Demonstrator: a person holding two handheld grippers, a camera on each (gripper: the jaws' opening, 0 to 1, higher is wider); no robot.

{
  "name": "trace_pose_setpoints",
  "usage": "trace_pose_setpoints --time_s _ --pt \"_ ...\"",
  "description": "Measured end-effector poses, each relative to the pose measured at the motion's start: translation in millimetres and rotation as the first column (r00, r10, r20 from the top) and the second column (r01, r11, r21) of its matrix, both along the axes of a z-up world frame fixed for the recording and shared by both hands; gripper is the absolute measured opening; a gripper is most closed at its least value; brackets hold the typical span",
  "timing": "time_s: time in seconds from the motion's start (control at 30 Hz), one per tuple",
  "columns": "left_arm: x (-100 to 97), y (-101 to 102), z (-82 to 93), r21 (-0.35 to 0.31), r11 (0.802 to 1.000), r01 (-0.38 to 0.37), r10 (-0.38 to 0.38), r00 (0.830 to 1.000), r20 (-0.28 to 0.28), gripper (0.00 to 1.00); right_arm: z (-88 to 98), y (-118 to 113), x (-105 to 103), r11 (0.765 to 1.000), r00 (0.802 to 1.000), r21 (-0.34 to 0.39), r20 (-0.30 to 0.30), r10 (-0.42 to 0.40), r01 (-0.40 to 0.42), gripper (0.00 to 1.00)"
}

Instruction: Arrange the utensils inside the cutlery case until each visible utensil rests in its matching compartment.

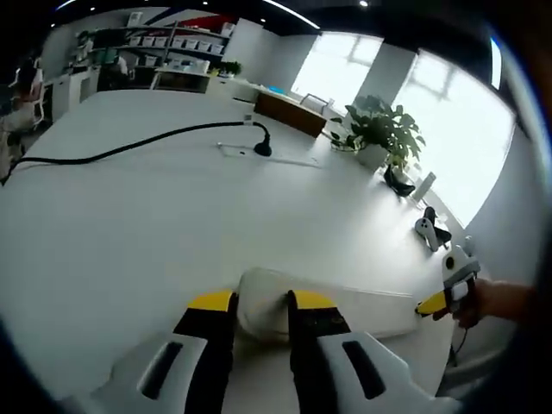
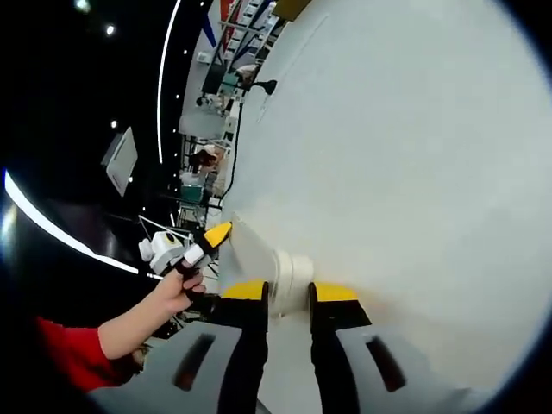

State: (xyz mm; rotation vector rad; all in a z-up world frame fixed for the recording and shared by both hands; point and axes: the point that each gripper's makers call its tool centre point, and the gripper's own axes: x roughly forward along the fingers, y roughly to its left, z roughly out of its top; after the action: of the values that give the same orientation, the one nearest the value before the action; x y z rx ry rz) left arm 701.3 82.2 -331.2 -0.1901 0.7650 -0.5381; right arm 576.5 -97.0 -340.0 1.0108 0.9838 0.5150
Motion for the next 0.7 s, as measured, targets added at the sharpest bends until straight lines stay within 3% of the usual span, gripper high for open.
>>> trace_pose_setpoints --time_s 0.07,0.17,0.43,0.53,0.6,0.63,0.7 --pt "-0.5 0.4 0.1 -0.003 1.000 0.001 -0.001 1.000 0.009 0.23 0.4 -0.5 0.7 1.000 1.000 -0.007 0.024 -0.001 0.001 0.14" --pt "1.7 4.1 0.4 -0.037 0.998 -0.045 0.045 0.999 -0.007 0.20 -0.1 -1.2 -0.2 1.000 1.000 0.015 -0.004 -0.025 0.025 0.13" --pt "-1.3 1.9 1.4 -0.043 0.998 -0.056 0.058 0.997 0.049 0.20 1.3 -0.9 -1.8 0.999 0.998 -0.013 0.056 -0.029 0.029 0.10" --pt "1.4 4.9 2.4 -0.090 0.989 -0.114 0.119 0.992 0.042 0.17 0.4 -1.7 -1.4 0.999 0.998 0.004 0.041 -0.046 0.046 0.10" --pt "0.3 4.4 2.8 -0.076 0.992 -0.103 0.108 0.993 0.056 0.17 1.5 -1.4 -1.0 0.999 0.998 -0.009 0.051 -0.031 0.031 0.11" --pt "0.2 4.6 3.2 -0.075 0.991 -0.106 0.110 0.992 0.055 0.17 1.6 -1.2 -1.8 0.998 0.999 0.025 0.010 -0.051 0.051 0.12" --pt "-0.4 4.9 3.4 -0.083 0.990 -0.114 0.120 0.991 0.062 0.18 2.1 -1.0 -1.0 1.000 0.999 -0.001 0.032 -0.020 0.020 0.14"
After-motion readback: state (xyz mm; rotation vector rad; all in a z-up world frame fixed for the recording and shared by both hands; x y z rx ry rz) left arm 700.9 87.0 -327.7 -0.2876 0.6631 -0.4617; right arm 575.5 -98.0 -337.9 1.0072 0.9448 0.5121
